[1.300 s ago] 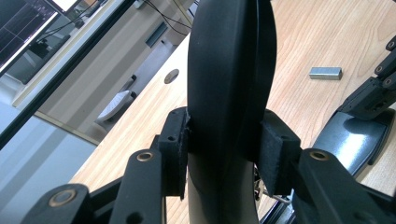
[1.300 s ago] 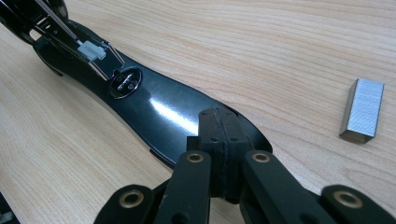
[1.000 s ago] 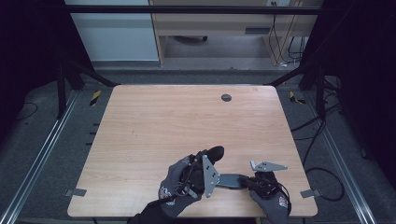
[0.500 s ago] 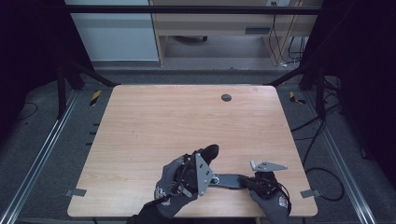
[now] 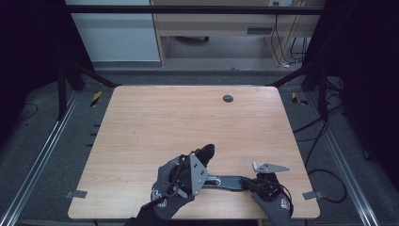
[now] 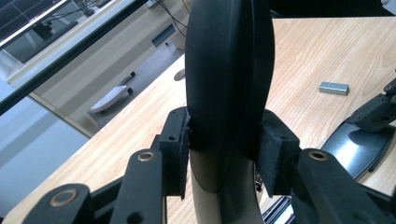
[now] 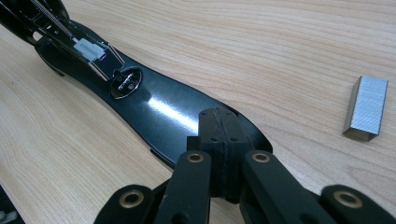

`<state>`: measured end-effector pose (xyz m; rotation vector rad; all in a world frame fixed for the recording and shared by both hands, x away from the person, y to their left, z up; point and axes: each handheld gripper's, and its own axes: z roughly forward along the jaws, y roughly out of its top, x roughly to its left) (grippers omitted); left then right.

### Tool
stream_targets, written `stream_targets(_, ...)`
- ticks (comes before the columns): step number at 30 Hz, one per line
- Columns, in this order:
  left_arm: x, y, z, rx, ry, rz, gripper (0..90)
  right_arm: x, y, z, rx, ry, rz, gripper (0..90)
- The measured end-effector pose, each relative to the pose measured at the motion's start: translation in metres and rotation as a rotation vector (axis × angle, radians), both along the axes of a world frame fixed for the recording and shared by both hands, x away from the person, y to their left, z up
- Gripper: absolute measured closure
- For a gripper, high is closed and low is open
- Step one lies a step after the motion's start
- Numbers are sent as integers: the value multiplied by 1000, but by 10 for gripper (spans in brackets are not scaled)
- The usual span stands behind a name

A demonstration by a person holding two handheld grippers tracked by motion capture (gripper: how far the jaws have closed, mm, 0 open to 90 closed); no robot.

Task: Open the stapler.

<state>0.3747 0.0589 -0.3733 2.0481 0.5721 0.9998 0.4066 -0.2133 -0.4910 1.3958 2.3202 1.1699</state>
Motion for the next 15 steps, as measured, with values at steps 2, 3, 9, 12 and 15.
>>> stream_targets(2, 0, 1, 0, -1, 1, 0, 593, 0, 0, 0, 0, 0, 0, 900)
stream_targets(3, 0, 2, 0, -7, 2, 0, 592, 0, 0, 0, 2, 0, 0, 900)
stream_targets(9, 0, 6, 1, -18, 4, 3, 592, 0, 0, 0, 9, 1, 3, 900)
stream_targets(12, 0, 7, 1, -18, 2, 7, 592, 0, -1, 0, 13, 6, 1, 900)
stream_targets(15, 0, 8, 1, -25, 3, 8, 592, 0, 0, 0, 13, 6, 2, 900)
